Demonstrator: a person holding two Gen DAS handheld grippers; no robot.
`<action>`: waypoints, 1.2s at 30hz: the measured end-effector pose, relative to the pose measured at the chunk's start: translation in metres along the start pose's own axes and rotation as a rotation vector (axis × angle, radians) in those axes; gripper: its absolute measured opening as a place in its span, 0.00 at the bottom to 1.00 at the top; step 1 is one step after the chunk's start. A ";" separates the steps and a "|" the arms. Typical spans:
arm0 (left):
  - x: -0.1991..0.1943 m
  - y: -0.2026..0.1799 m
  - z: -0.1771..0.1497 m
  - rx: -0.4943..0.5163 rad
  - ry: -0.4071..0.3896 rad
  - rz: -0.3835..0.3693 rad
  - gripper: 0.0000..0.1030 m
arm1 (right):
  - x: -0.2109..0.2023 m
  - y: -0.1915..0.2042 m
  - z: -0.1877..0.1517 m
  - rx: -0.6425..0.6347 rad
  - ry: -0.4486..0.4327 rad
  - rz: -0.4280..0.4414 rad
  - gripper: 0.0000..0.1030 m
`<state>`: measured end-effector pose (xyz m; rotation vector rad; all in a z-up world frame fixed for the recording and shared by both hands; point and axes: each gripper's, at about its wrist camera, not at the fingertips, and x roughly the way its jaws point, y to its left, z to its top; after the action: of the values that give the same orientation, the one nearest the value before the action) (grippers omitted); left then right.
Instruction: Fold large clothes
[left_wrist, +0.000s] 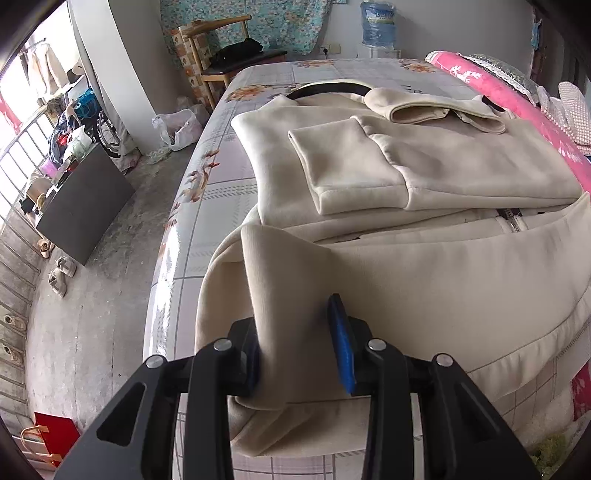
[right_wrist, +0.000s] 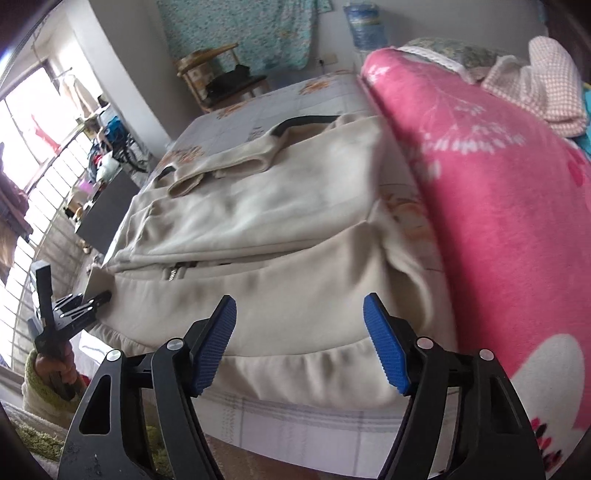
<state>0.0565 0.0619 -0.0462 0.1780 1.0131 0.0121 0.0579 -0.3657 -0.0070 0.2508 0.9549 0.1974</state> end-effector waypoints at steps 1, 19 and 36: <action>0.000 -0.001 0.000 0.002 0.000 0.005 0.31 | -0.001 -0.007 0.004 0.013 -0.005 -0.005 0.58; -0.001 -0.007 0.000 -0.004 0.004 0.027 0.31 | 0.025 -0.043 0.005 0.036 0.171 0.045 0.39; 0.000 -0.006 0.002 -0.013 0.015 0.027 0.31 | 0.037 -0.061 0.021 0.104 0.227 0.153 0.31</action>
<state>0.0574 0.0558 -0.0460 0.1794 1.0254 0.0445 0.0999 -0.4161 -0.0423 0.4043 1.1741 0.3222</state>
